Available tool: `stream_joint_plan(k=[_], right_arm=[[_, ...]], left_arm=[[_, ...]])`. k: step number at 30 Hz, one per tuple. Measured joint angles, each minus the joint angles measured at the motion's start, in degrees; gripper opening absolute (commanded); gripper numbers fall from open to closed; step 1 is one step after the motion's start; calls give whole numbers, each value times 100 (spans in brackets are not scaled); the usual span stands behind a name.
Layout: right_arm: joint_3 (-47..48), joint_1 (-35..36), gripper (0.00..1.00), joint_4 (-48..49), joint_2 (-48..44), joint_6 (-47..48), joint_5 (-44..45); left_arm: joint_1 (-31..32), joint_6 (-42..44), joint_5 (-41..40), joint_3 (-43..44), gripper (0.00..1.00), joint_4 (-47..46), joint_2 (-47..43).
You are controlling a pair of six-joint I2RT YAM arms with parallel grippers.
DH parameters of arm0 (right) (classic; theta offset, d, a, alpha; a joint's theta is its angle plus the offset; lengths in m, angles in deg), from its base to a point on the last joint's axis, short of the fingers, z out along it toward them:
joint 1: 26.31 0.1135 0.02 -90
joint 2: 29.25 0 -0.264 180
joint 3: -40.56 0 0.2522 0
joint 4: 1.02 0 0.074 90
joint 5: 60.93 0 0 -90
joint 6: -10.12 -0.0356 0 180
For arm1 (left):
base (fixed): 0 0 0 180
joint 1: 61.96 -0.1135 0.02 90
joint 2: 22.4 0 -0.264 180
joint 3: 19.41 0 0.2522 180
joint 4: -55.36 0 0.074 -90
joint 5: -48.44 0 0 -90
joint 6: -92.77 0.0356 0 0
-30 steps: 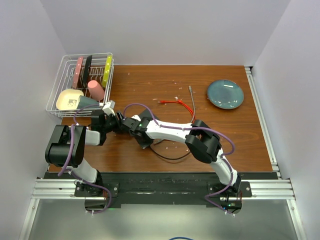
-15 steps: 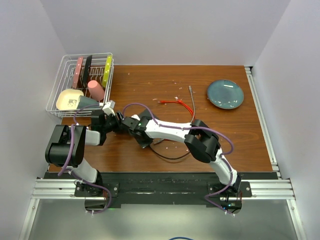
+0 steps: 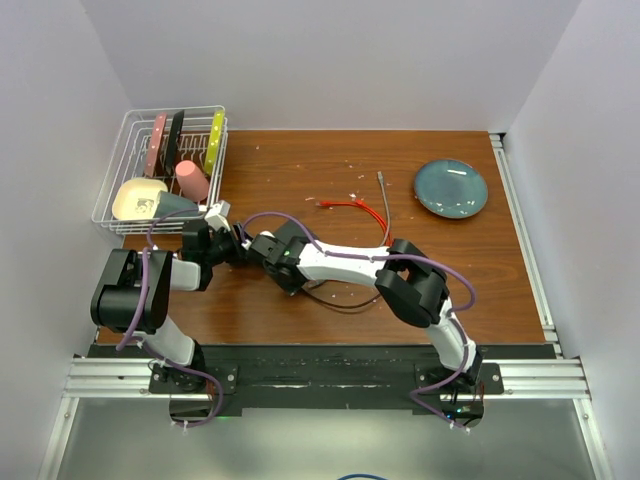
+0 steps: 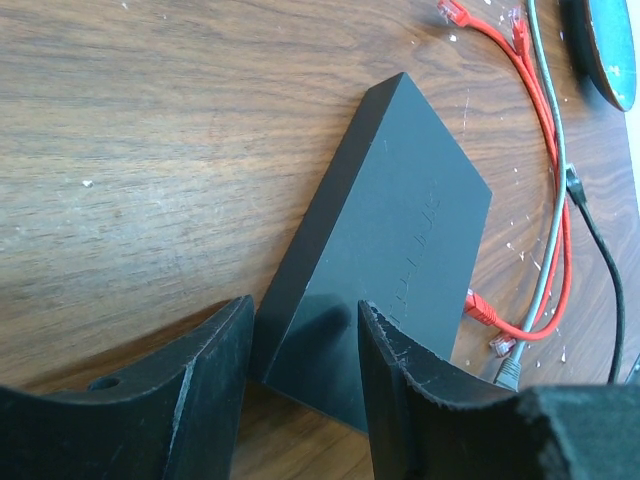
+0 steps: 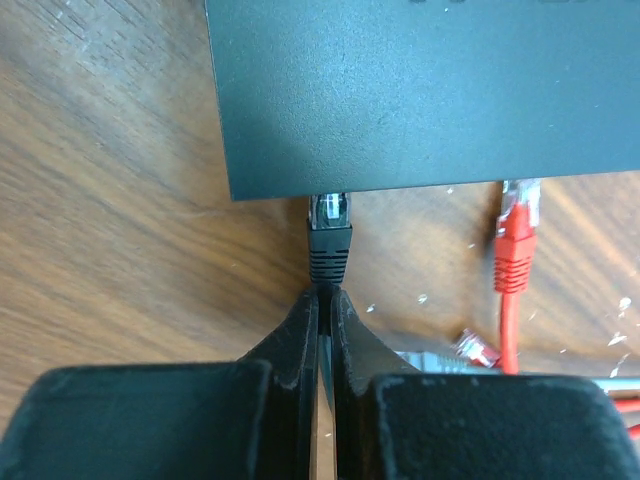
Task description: Insert the plug into the switch port
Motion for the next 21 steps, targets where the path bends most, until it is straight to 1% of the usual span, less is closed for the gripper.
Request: stream_joint_plan(k=[8,21], right_arm=[[-363,-26,0,540,-168,382,208],[-409,-87,0,807,-177,750,249]], left_arm=[[-11,7,-48,4,50,-17,2],[-57,105,-136,57,33,-149,59]])
